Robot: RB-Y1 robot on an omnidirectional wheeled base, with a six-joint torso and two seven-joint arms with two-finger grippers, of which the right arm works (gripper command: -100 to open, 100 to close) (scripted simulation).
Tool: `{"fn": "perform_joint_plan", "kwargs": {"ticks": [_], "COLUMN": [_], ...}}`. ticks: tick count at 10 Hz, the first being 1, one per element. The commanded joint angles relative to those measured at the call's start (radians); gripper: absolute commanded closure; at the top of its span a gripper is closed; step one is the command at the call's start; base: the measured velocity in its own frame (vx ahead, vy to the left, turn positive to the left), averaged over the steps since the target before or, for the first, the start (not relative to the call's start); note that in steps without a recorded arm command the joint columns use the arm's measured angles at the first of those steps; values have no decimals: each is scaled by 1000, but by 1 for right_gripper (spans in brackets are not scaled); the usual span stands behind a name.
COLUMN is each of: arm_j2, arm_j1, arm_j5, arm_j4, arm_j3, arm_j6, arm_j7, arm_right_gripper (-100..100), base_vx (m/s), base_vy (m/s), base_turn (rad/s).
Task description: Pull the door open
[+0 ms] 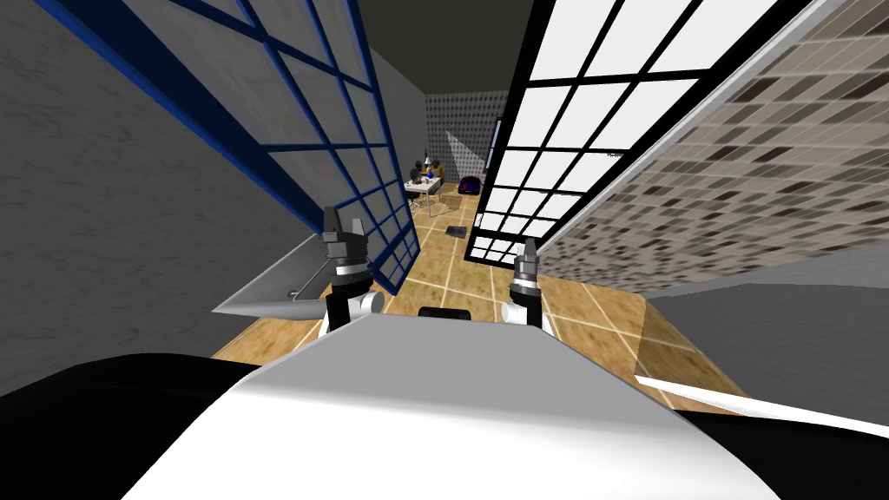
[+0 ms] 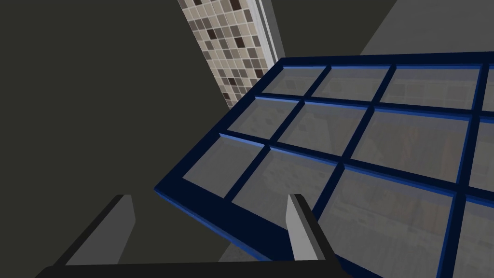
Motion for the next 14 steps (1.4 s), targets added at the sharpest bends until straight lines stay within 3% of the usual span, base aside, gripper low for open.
{"fn": "perform_joint_plan", "kwargs": {"ticks": [1,14], "arm_j2": [-6,-47], "arm_j1": [-5,-96], "arm_j5": [10,100], "arm_j4": [33,324], "arm_j3": [-9,-96], "arm_j6": [-15,-100], "arm_j7": [25,232], "arm_right_gripper": [-100,-100], "base_vx": [99,98], "base_vy": [18,20], "base_turn": [-8,-9]}}
